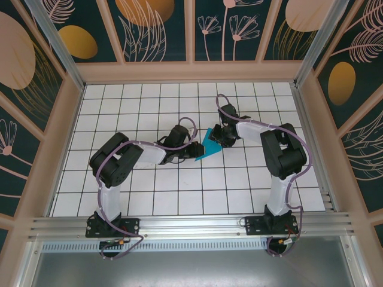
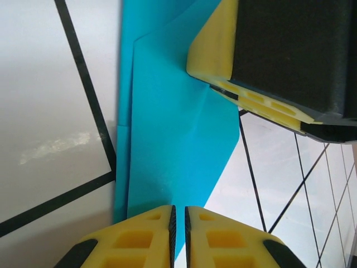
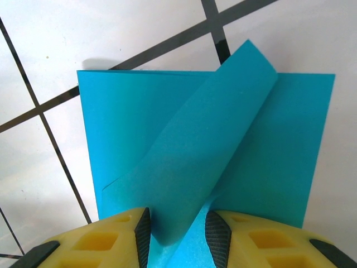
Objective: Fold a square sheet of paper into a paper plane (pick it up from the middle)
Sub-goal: Fourth fold the wing at the center of the table.
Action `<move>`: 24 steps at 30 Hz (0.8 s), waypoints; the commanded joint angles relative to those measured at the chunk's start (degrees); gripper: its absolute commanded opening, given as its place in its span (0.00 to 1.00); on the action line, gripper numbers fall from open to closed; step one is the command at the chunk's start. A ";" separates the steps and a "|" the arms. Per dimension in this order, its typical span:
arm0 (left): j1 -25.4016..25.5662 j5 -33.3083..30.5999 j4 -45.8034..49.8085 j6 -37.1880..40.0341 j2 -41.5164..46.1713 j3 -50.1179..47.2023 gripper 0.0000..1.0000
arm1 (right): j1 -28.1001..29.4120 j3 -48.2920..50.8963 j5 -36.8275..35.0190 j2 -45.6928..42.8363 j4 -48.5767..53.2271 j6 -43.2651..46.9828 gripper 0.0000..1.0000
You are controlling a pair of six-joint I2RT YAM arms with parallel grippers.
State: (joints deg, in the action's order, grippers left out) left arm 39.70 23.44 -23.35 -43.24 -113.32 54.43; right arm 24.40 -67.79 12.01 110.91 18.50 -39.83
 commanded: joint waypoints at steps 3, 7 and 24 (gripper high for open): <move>0.07 -1.65 2.23 1.49 -0.13 0.94 0.16 | -1.19 3.98 -6.32 6.60 7.27 -0.85 0.38; 0.11 -1.73 2.43 1.49 -0.33 1.00 0.14 | -1.28 3.98 -6.25 6.70 7.27 -0.83 0.36; 0.10 -2.26 3.87 1.51 -1.10 0.99 0.12 | -1.15 3.63 -5.44 7.44 6.99 0.52 0.38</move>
State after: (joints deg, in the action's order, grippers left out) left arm 39.70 22.00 -22.04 -42.87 -113.32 54.46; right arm 24.21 -67.79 12.23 111.07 18.63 -39.88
